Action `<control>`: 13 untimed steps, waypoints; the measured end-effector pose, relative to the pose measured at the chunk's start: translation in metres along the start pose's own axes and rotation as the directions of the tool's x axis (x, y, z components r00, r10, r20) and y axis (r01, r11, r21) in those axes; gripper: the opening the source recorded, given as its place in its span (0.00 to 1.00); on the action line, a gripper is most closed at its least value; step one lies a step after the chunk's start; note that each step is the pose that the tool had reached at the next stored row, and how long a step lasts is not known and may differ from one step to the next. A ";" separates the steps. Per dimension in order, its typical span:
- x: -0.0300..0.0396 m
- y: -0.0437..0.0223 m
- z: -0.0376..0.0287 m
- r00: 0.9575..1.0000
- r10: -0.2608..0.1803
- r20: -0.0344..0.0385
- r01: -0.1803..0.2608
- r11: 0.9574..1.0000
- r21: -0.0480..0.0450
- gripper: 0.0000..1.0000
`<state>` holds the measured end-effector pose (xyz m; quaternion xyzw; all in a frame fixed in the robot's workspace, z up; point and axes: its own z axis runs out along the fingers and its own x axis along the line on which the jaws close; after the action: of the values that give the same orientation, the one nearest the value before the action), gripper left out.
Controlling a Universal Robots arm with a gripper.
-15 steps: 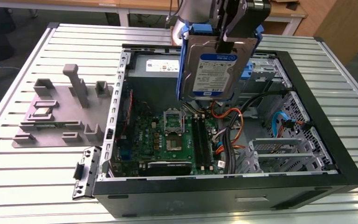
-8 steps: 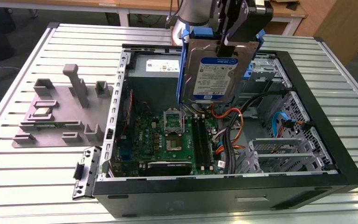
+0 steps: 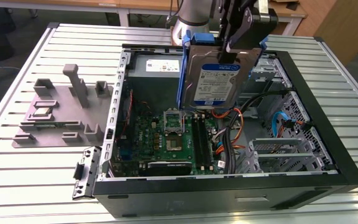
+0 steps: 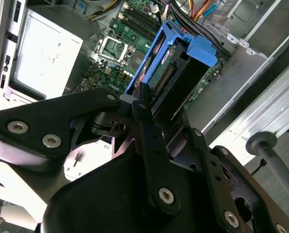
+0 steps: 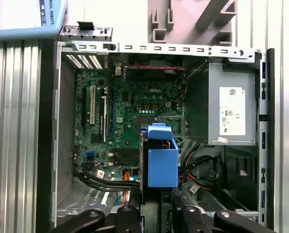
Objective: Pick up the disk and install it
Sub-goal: 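Pick up the disk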
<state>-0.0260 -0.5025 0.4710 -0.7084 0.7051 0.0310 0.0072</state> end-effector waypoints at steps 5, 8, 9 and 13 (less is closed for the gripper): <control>0.0101 -0.0001 0.0000 1.000 0.000 0.000 0.000 1.000 0.000 0.35; 0.0166 0.0000 0.0000 1.000 0.000 0.000 0.000 1.000 0.000 0.35; 0.0186 0.0000 0.0001 1.000 0.000 0.000 0.000 1.000 0.000 0.35; 0.0250 0.0000 0.0002 1.000 0.000 0.000 0.000 1.000 0.000 0.35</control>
<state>-0.0260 -0.5274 0.4694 -0.7084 0.7051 0.0311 0.0072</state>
